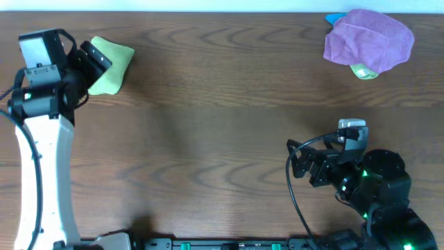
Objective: Fold the cloth
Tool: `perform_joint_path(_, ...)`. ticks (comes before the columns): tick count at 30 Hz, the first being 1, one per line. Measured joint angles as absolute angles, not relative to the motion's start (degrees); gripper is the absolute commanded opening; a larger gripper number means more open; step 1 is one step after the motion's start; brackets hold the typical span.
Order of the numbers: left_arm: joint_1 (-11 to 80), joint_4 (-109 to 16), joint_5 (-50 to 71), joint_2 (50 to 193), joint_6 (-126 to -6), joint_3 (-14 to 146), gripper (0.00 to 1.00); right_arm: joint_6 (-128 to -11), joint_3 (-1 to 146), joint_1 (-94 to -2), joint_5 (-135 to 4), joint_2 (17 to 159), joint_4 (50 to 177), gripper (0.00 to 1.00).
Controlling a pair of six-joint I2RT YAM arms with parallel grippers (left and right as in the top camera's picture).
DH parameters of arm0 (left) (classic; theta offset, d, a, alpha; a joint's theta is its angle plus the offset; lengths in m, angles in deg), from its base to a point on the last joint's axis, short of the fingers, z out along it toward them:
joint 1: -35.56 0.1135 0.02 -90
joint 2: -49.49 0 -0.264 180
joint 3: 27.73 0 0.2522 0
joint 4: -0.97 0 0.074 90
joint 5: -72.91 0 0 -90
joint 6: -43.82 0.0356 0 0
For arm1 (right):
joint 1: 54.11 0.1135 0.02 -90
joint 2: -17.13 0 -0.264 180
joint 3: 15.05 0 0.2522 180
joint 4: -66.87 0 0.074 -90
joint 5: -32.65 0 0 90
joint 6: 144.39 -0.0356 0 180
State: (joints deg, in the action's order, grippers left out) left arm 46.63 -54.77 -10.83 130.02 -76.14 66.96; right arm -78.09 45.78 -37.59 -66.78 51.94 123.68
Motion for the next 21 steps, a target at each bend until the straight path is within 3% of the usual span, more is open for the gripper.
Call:
perform_joint_path(9, 46.15, -58.11, -11.48, 117.1, -67.66, 64.03, 0.95, -78.09, 45.78, -37.59, -66.78, 51.94, 123.68, 0.99)
perform_joint_path(21, 44.64, -41.22, -12.55, 88.14, -61.19, 30.59, 0.95, -78.09, 45.76, -37.59, -66.78, 51.94, 123.66, 0.99)
